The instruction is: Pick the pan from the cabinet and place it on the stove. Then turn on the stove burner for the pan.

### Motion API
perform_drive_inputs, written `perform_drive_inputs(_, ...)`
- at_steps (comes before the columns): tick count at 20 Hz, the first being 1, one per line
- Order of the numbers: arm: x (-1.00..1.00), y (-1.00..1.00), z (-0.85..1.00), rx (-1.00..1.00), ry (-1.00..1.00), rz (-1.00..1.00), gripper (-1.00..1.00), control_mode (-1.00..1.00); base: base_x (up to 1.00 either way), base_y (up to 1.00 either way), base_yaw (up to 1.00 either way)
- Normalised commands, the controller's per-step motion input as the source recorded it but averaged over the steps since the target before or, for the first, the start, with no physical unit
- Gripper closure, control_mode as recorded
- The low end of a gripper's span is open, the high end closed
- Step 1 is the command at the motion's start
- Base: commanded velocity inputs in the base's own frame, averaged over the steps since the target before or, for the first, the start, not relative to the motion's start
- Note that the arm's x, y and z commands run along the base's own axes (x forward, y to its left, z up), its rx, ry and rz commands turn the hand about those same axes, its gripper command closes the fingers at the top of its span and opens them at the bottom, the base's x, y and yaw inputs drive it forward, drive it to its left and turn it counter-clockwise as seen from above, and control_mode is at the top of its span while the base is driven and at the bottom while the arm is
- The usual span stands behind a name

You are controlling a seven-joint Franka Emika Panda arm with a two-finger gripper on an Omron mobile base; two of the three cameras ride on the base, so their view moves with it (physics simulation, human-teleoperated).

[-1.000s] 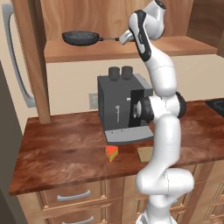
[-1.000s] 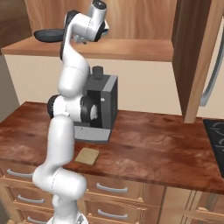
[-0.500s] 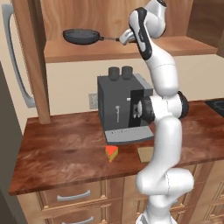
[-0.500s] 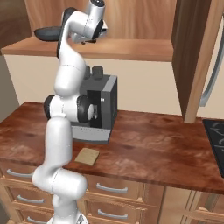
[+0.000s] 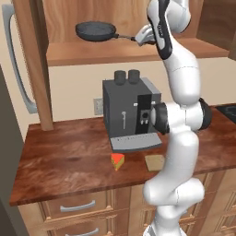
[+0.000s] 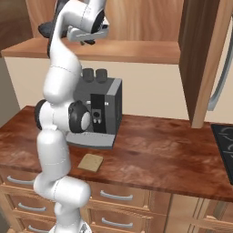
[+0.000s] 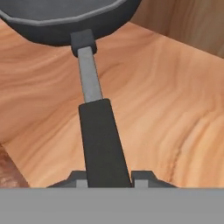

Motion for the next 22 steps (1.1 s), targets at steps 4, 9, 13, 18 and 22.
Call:
perform_drive_inputs(4, -1.00, 0.00, -0.14, 0.00, -0.17, -0.02, 1.00, -1.00, 0.00, 0.00, 0.00)
perform_drive_inputs(9, -0.88, 0.00, -0.10, 0.00, -0.13, -0.03, 1.00, -1.00, 0.00, 0.00, 0.00)
perform_drive_inputs(13, -0.91, 0.00, -0.14, 0.00, -0.08, -0.05, 1.00, -1.00, 0.00, 0.00, 0.00)
perform_drive_inputs(18, -0.90, 0.00, 0.00, 0.00, -0.01, -0.08, 1.00, -1.00, 0.00, 0.00, 0.00)
perform_drive_inputs(22, -0.80, 0.00, -0.06, 0.00, 0.00, -0.09, 1.00, -1.00, 0.00, 0.00, 0.00)
